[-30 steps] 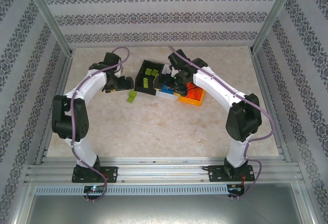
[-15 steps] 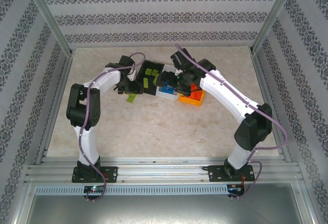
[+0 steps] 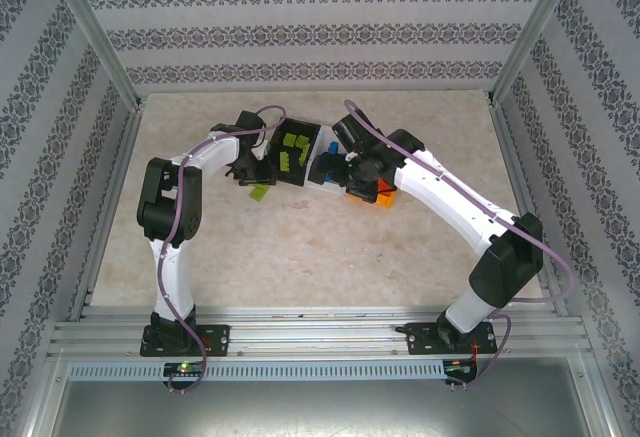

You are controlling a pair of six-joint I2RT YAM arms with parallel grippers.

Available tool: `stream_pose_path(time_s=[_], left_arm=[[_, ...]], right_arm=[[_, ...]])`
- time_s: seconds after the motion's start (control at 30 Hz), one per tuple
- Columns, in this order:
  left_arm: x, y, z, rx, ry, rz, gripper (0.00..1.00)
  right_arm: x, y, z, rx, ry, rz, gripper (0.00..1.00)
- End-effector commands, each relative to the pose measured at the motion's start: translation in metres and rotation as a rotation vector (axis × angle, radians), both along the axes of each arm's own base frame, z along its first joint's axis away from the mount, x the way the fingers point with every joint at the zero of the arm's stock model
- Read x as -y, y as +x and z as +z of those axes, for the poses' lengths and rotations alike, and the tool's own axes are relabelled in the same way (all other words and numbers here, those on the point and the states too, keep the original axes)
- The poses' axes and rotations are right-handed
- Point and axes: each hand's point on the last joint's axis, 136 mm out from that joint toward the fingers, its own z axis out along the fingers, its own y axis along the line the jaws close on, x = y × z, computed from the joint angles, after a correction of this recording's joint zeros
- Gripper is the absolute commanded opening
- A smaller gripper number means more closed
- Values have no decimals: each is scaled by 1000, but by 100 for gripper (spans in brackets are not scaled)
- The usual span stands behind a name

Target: Sort the legos into containers by color

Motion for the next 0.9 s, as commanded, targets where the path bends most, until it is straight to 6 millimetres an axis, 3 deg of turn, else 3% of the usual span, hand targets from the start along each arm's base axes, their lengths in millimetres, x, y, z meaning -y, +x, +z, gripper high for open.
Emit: stream_pose_path(time_s=[0.0,0.17,0.4,0.6,0.73,0.87], left_arm=[[-3,-4,4,2,-27,22,45],[-1,-19,14,5,-63,37,40],[16,-38,58,39,-216,79,39],[40,-73,59,-20,-313,51,38],[47,-83,77,1,-349,44,38],[52,-82,108,37,-412,74,39]], right_arm=[[4,-5,4,23,-3,-26,98],[-2,-9,3,30,4,-16,98],[-17,-14,-5,31,5,19,98],[-28,-11,-13,34,23,39,98],[-28,0,-16,32,25,77,98],[-14,19,-16,25,44,87,98]])
